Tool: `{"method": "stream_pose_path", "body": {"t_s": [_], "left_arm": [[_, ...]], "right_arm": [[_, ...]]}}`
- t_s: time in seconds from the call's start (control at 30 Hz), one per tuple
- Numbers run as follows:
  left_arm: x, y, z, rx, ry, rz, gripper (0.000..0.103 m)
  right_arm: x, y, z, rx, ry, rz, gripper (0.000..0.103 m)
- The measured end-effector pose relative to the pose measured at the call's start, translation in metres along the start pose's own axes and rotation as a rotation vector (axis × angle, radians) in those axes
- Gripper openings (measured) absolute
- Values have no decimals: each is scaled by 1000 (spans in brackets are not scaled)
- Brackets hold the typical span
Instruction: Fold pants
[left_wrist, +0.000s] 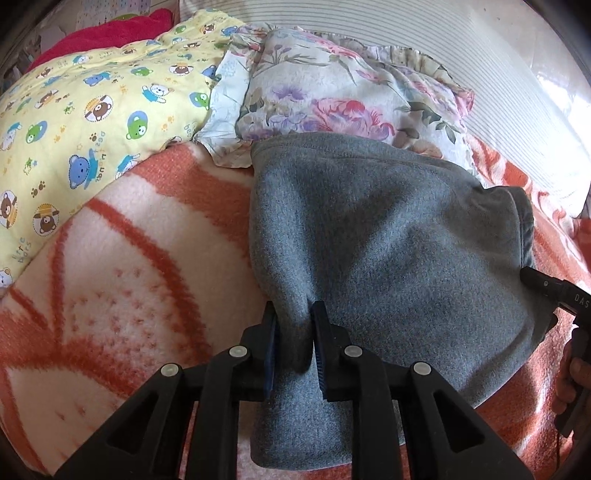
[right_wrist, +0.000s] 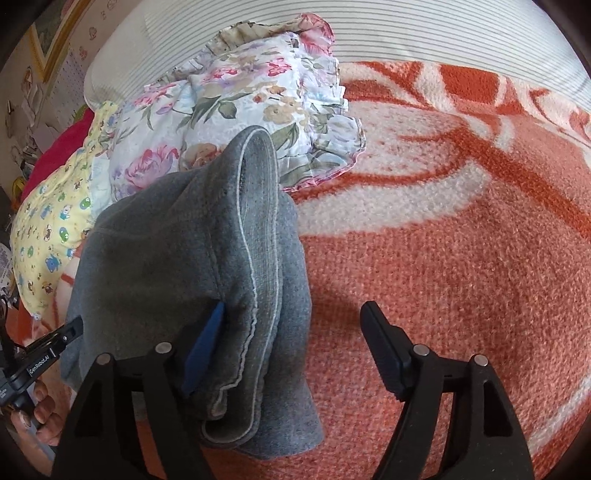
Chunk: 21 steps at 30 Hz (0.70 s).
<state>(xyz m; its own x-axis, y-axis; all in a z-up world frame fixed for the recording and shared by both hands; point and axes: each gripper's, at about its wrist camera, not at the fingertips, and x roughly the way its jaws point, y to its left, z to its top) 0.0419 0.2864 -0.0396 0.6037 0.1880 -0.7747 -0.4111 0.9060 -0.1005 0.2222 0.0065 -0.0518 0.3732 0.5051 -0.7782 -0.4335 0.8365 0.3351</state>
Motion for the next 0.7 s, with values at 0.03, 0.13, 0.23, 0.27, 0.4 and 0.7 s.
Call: {"method": "stream_pose_path", "body": {"t_s": [0.03,0.13,0.23,0.27,0.4,0.7], "left_arm": [[-3,0,1,2,-1,6,19],[-14,1,1,-5,-12,18,19],[-28,2,0,-22,-21,16,19],[-34,2,0,-24,-27,14,20],[-48,-3,-4,-14,-31,12,23],[-66,-12,-14,9,-28,3,23]], "right_arm": [[-2,-1,1,9,1,10,75],[-15,3,3,19,-15,34,75],[-37,14,7,-15,-48,88,75],[-44,20,7,-37,-57,104,76],[-73,47,4,-166,-86,155,76],[-95,66,-18,-251,-63,166,77]]}}
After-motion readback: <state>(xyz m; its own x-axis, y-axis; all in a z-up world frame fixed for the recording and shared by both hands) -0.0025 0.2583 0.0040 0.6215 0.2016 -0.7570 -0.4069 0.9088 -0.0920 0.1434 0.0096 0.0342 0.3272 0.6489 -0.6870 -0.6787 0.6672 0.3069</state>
